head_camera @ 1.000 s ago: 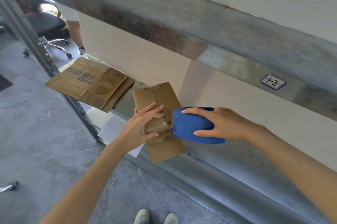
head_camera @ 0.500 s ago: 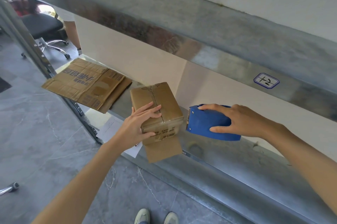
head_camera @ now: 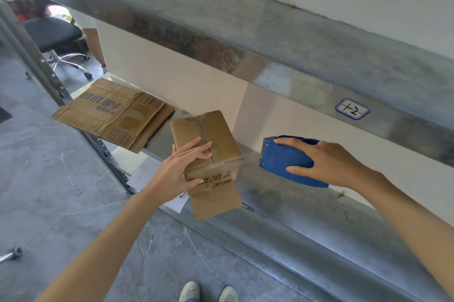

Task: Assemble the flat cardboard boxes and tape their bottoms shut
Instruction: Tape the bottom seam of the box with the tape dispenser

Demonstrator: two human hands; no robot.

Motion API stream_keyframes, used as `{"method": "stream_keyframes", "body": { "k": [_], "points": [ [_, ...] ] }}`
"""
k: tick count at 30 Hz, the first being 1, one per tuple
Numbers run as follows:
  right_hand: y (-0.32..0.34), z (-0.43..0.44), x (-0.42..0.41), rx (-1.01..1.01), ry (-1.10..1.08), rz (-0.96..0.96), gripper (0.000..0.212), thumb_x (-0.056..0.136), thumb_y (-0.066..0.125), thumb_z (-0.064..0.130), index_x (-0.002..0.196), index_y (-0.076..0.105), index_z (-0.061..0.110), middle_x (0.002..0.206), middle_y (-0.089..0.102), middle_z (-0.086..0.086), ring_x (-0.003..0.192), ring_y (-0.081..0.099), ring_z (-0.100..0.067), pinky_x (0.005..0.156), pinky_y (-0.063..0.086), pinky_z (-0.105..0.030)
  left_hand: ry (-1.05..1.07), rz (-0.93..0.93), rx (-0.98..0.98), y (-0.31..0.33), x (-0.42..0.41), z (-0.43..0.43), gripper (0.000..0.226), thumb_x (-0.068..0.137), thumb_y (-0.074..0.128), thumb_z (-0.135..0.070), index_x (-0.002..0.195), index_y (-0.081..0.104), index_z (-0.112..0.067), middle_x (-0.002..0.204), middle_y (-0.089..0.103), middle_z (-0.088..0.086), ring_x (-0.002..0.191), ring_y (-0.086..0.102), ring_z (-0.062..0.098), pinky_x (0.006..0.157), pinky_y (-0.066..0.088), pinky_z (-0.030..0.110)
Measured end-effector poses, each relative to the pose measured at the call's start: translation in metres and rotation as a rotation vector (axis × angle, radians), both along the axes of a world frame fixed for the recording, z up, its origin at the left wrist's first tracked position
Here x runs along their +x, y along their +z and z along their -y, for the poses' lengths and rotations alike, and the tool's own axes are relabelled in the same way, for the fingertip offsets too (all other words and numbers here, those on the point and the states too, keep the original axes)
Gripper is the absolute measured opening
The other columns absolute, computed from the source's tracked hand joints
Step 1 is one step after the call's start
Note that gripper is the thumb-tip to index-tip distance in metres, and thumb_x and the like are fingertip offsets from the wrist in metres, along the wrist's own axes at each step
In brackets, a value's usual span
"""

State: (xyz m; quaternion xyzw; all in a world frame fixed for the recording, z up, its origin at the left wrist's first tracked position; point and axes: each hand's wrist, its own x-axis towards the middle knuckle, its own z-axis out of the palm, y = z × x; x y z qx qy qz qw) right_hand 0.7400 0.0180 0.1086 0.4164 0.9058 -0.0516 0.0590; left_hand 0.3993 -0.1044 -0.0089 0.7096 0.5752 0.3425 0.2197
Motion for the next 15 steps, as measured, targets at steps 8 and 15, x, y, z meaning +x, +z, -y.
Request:
{"method": "stream_keyframes", "body": {
  "k": [8,15],
  "points": [
    [-0.025,0.002,-0.03,0.122,0.001,0.038,0.069,0.093,0.047,0.062,0.151,0.011,0.053,0.07,0.061,0.003,0.065,0.054,-0.016,0.063,0.051,-0.031,0.008,0.017,0.014,-0.001,0.002,0.003,0.061,0.076,0.084,-0.012,0.129,0.058,-0.024,0.15,0.042,-0.021,0.149,0.018,0.003,0.119,0.009,0.064],
    [-0.038,0.004,-0.056,0.227,0.046,0.099,0.069,0.096,0.043,0.06,0.154,0.01,0.046,0.051,0.038,0.008,0.044,0.035,-0.008,0.042,0.03,-0.023,0.001,0.014,0.004,-0.001,0.001,0.001,0.059,0.076,0.083,-0.01,0.129,0.059,-0.023,0.15,0.042,-0.021,0.149,0.019,0.004,0.118,0.01,0.067]
  ]
}}
